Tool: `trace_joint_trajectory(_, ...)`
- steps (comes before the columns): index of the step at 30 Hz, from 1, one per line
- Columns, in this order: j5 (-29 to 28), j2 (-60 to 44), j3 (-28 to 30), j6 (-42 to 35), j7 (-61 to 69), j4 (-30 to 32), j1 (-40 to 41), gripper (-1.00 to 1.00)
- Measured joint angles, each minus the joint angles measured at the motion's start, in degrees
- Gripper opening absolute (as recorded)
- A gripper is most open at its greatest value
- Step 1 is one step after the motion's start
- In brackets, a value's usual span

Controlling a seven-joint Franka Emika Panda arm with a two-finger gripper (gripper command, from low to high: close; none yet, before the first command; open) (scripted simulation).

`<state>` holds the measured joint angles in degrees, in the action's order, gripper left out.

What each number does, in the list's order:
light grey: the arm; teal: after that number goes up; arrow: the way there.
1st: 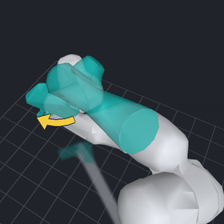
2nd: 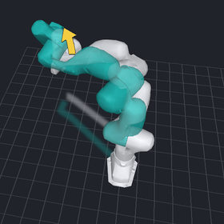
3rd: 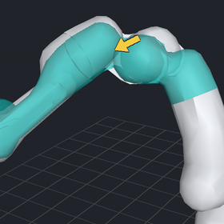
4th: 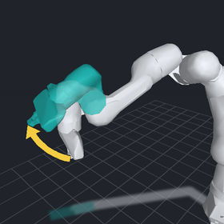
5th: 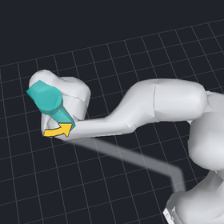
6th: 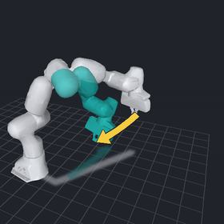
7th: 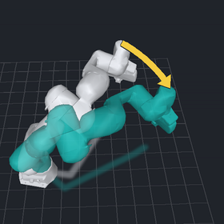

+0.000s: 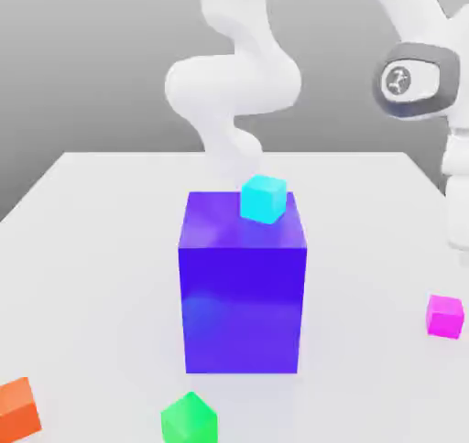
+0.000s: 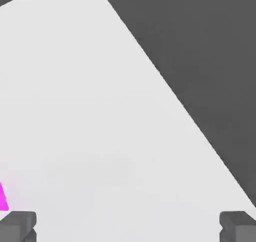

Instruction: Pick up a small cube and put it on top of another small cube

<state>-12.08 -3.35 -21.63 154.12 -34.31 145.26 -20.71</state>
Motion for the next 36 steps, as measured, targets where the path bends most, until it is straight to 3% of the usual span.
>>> trace_joint_trajectory(4,-2.0,-8.2,-1.9,4.0,1.7,1.9,-3.3,0.0)
trace_joint_trajectory(9,-10.6,-18.5,6.0,11.2,-4.4,-0.1,-10.4,0.0)
trace_joint_trajectory(10,-11.7,-19.8,7.3,12.1,-5.2,-0.4,-11.4,-1.0)
trace_joint_trajectory(17,-11.8,-19.8,7.2,12.1,-5.3,-0.4,-11.4,-1.0)
trace_joint_trajectory(23,-1.0,-9.4,0.1,4.5,2.5,2.1,-5.1,-1.0)
trace_joint_trajectory(36,9.4,-6.3,18.9,-3.6,-0.6,-3.8,15.7,-1.0)
